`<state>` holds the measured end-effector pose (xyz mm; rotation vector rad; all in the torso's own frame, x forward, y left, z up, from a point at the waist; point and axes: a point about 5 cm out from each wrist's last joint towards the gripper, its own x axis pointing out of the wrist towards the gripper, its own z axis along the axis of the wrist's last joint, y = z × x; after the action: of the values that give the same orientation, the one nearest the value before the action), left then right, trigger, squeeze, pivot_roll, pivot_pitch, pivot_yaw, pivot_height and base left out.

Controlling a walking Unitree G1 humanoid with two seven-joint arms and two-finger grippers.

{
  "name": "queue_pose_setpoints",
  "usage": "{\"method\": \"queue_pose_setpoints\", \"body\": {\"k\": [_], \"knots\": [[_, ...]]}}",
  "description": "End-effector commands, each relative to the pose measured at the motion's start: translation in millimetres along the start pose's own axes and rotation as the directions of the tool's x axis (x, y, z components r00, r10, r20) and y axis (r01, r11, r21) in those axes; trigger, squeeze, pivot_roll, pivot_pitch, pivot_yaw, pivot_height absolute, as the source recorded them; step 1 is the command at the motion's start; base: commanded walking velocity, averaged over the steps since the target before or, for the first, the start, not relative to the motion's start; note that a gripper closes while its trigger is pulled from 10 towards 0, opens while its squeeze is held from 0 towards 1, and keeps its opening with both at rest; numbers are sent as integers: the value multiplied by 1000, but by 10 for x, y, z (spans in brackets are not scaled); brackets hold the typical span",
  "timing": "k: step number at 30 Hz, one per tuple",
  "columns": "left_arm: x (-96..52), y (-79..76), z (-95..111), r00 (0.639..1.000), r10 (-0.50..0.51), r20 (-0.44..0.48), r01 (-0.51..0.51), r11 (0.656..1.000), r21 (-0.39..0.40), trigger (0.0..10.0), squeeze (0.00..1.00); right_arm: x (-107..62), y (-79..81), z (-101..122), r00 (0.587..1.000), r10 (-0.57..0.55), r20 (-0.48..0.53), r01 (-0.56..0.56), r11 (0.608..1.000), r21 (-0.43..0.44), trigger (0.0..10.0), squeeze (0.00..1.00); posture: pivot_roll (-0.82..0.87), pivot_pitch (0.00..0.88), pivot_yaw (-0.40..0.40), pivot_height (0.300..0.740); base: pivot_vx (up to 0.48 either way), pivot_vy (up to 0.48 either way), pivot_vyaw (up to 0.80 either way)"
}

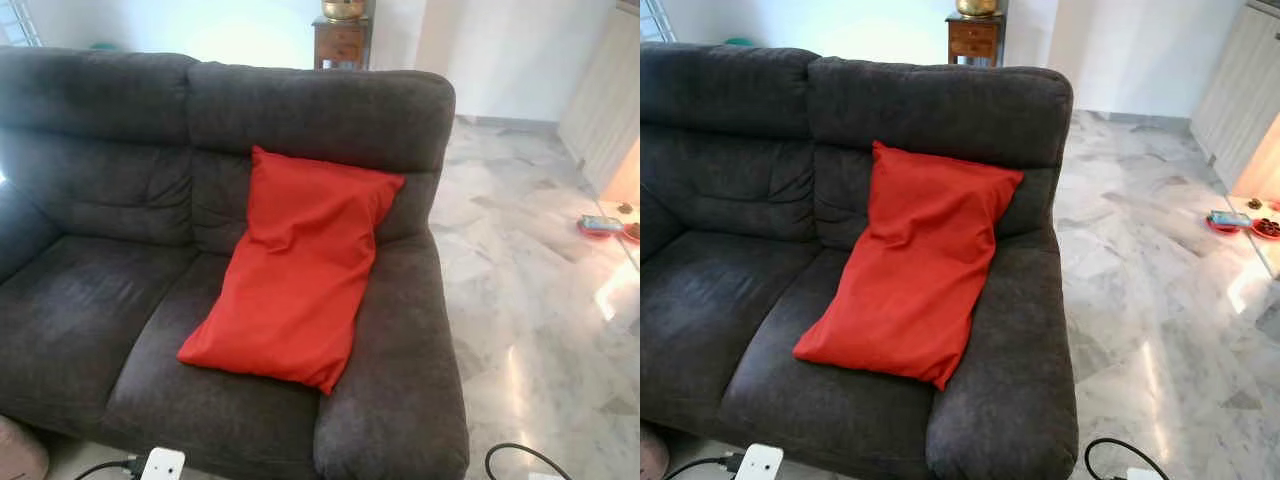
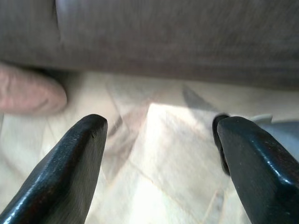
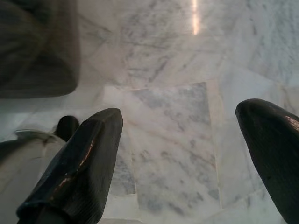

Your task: Move the pillow to the sofa from floor

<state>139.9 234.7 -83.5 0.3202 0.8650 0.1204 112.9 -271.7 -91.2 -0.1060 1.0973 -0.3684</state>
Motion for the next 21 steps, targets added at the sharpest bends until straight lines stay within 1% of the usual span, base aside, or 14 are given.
{"method": "queue_pose_setpoints", "body": {"k": [1, 10, 13, 21], "knots": [[10, 43, 6, 1000, 14, 2, -14, 1000, -9, 10000, 0, 6, 34, 45, 1000, 15, 10, -15, 1000, -13, 10000, 0, 87, 0, -13, 740, 0, 0, 0], [-17, 49, -102, 999, 14, -29, -15, 999, -32, 10000, 0, 8, 66, 68, 999, 32, 22, -31, 999, -31, 10000, 0, 88, 0, -14, 740, 0, 0, 0], [-21, 44, -115, 999, 11, -33, -12, 999, -31, 10000, 0, 8, 66, 78, 999, 29, 29, -29, 999, -25, 10000, 0, 89, 0, -15, 740, 0, 0, 0], [-40, 46, -203, 997, -1, -79, -2, 999, -39, 10000, 0, 12, 104, 113, 999, 39, 37, -38, 999, -24, 10000, 0, 89, 6, -19, 740, 0, 0, 0]]}}
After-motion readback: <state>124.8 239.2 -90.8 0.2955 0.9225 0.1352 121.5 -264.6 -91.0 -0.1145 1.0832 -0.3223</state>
